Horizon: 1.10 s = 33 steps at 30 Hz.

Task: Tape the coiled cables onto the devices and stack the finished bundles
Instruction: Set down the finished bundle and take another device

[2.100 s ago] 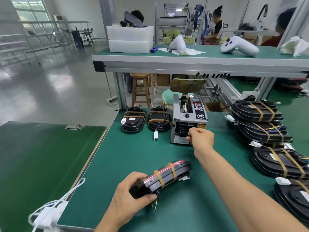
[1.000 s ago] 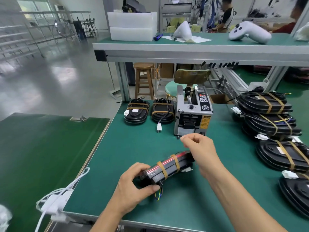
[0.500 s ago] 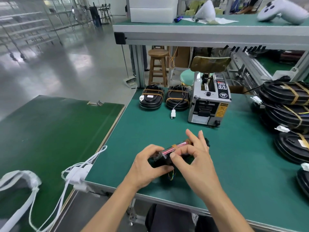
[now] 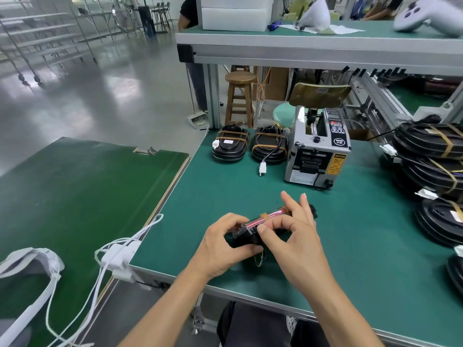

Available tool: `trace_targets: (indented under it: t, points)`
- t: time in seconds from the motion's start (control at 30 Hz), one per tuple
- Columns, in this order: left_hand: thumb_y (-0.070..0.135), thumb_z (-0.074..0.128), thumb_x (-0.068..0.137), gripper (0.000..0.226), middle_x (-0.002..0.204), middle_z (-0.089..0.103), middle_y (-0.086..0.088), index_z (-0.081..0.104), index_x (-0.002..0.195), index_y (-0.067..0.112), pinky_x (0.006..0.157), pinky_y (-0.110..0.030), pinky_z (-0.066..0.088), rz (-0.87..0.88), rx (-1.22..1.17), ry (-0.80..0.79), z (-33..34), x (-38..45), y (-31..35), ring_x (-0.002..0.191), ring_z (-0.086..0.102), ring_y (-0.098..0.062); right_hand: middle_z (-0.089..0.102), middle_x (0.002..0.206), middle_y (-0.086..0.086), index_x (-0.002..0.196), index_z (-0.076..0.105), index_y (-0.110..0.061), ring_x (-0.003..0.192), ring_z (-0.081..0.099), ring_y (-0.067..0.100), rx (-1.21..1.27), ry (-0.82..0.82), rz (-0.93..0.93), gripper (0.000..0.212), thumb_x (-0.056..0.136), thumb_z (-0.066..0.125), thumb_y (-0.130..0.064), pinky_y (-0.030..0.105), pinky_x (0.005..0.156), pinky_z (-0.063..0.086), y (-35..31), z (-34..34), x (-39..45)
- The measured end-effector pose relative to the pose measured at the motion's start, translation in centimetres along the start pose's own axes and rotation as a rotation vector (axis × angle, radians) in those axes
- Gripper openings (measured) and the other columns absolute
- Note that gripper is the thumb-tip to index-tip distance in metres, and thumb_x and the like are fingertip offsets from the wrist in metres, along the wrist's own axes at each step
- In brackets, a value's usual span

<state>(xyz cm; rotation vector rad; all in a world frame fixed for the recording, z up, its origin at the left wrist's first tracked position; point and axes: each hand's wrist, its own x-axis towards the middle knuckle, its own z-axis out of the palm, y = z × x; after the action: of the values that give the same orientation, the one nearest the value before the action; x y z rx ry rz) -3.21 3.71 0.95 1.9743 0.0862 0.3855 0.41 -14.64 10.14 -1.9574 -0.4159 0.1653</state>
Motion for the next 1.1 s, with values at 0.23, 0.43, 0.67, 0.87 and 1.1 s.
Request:
trace_targets:
  t: [0.23, 0.43, 0.67, 0.87, 1.1]
  points:
    - [0.052, 0.092, 0.074, 0.039, 0.101, 0.071, 0.006, 0.07, 0.104, 0.038, 0.086, -0.046, 0.056, -0.002, -0.007, -0.001, 0.0, 0.0, -0.2, 0.095, 0.068, -0.022, 0.032, 0.162, -0.024, 0.077, 0.073, -0.034, 0.151, -0.009, -0.015, -0.051, 0.023, 0.0, 0.015, 0.089, 0.076, -0.025, 0.043, 0.128, -0.009, 0.5, 0.5, 0.2]
    - [0.055, 0.091, 0.075, 0.04, 0.1, 0.07, 0.006, 0.071, 0.103, 0.035, 0.085, -0.04, 0.055, 0.006, -0.017, 0.001, 0.2, 0.1, 0.0, 0.094, 0.067, -0.022, 0.033, 0.164, -0.019, 0.068, 0.07, -0.031, 0.154, -0.007, -0.009, -0.098, 0.06, -0.005, 0.02, 0.086, 0.076, -0.024, 0.041, 0.128, -0.011, 0.4, 1.1, 0.0]
    - [0.052, 0.092, 0.076, 0.039, 0.1, 0.07, 0.006, 0.071, 0.103, 0.032, 0.083, -0.035, 0.054, 0.006, -0.01, 0.003, 0.1, -0.1, 0.1, 0.094, 0.066, -0.022, 0.033, 0.164, -0.018, 0.067, 0.069, -0.031, 0.154, -0.006, -0.01, -0.079, 0.075, -0.023, 0.021, 0.085, 0.076, -0.023, 0.033, 0.126, -0.013, 0.4, 1.2, -0.2]
    - [0.051, 0.09, 0.075, 0.038, 0.1, 0.07, 0.007, 0.071, 0.102, 0.033, 0.084, -0.036, 0.055, 0.004, -0.005, -0.002, 0.1, -0.1, 0.4, 0.094, 0.066, -0.021, 0.034, 0.164, -0.018, 0.065, 0.067, -0.03, 0.154, -0.006, -0.011, -0.065, 0.089, -0.034, 0.021, 0.083, 0.075, -0.023, 0.029, 0.124, -0.014, 0.5, 1.4, -0.2]
    - [0.05, 0.09, 0.075, 0.038, 0.1, 0.07, 0.006, 0.072, 0.103, 0.031, 0.083, -0.029, 0.052, 0.009, 0.001, -0.005, 0.0, -0.1, 0.5, 0.094, 0.066, -0.021, 0.033, 0.164, -0.016, 0.067, 0.066, -0.03, 0.155, -0.006, -0.007, -0.09, 0.094, -0.038, 0.022, 0.084, 0.075, -0.02, 0.032, 0.126, -0.013, 0.5, 1.5, -0.1]
